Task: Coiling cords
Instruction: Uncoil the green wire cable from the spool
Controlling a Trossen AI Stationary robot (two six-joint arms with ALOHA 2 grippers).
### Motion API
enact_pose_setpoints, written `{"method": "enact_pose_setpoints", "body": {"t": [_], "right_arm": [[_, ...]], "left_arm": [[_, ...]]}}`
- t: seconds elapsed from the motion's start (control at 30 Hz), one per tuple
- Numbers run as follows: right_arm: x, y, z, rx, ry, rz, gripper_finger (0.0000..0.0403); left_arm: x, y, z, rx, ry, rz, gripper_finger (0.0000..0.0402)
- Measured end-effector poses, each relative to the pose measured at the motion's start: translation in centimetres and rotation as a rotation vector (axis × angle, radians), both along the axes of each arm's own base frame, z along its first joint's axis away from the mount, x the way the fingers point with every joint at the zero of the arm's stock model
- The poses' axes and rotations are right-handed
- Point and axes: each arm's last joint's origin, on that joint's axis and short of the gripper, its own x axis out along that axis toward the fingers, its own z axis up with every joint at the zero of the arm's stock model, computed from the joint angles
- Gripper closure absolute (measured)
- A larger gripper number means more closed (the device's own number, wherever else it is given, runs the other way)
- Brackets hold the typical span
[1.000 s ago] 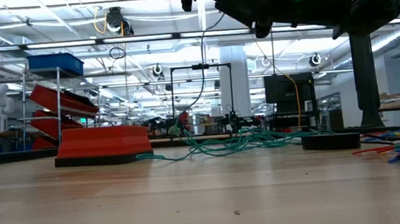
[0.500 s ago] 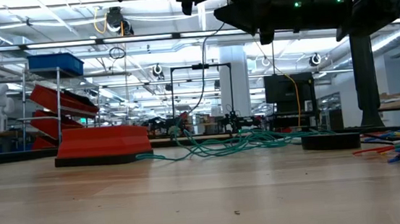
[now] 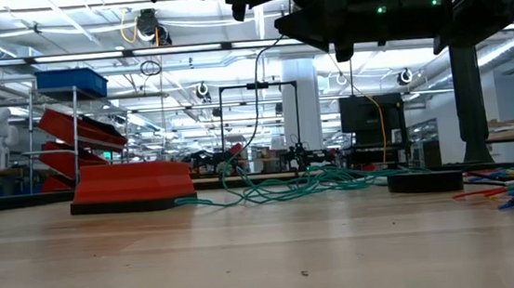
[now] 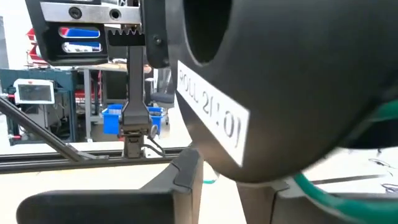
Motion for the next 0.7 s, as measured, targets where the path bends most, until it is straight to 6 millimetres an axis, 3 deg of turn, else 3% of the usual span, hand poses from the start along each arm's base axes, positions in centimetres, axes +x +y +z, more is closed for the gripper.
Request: {"method": "enact_pose_setpoints", "body": {"t": [0.23, 0.57, 0.7], "right_arm": [[0.0, 0.0, 0.0, -0.002, 0.001, 0.001, 0.0364], [0.0, 0.0, -0.04, 0.009, 0.002, -0.004, 0.0371], [0.0, -0.13, -0.27, 0.039, 0.02, -0.048, 0.0397]], "left_arm": [[-0.01, 0.04, -0.08, 0.002, 0.008, 0.012, 0.0402], [-0.06, 0.25, -0.29, 0.017, 0.032, 0.092, 0.0402], [-0.13, 0.64, -0.26, 0.034, 0.033, 0.16, 0.0402]]}}
